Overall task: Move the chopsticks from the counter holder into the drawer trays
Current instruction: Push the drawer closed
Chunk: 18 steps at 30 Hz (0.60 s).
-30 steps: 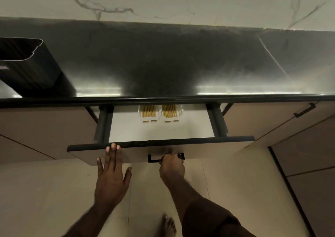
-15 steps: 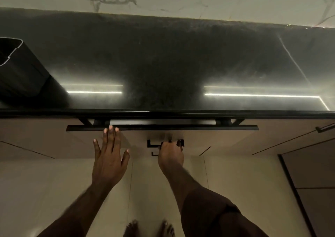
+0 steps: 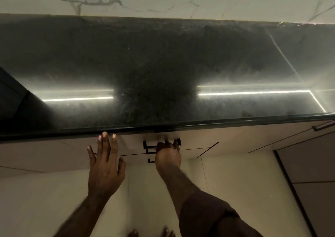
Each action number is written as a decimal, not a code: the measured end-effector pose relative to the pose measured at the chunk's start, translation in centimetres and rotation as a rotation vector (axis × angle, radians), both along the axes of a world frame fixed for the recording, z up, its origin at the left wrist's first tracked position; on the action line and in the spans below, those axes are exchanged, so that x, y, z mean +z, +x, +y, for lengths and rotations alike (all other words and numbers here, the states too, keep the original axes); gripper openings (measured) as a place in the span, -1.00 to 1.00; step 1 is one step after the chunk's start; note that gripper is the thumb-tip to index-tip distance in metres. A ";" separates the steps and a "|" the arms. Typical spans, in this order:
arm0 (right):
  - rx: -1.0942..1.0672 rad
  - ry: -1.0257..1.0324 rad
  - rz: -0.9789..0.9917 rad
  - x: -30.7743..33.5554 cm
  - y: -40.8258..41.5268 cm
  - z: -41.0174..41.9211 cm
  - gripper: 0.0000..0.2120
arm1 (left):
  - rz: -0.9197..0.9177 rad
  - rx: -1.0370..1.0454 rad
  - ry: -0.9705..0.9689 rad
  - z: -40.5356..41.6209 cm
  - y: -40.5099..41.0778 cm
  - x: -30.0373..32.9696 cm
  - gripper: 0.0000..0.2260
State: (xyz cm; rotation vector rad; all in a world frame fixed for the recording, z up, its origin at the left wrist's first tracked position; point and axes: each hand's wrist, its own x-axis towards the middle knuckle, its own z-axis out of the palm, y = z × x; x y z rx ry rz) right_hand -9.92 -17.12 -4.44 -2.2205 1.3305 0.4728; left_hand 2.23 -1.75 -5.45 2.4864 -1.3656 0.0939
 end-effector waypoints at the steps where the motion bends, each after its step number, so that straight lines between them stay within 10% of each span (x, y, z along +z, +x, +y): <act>1: 0.004 0.003 0.015 0.0 0.1 -0.2 -0.66 | -0.003 0.002 0.003 -0.1 0.0 0.0 -0.30; 18: 0.104 -0.027 0.114 -0.6 1.8 -2.3 -0.42 | 0.003 0.005 0.015 -0.3 0.2 -0.3 -0.25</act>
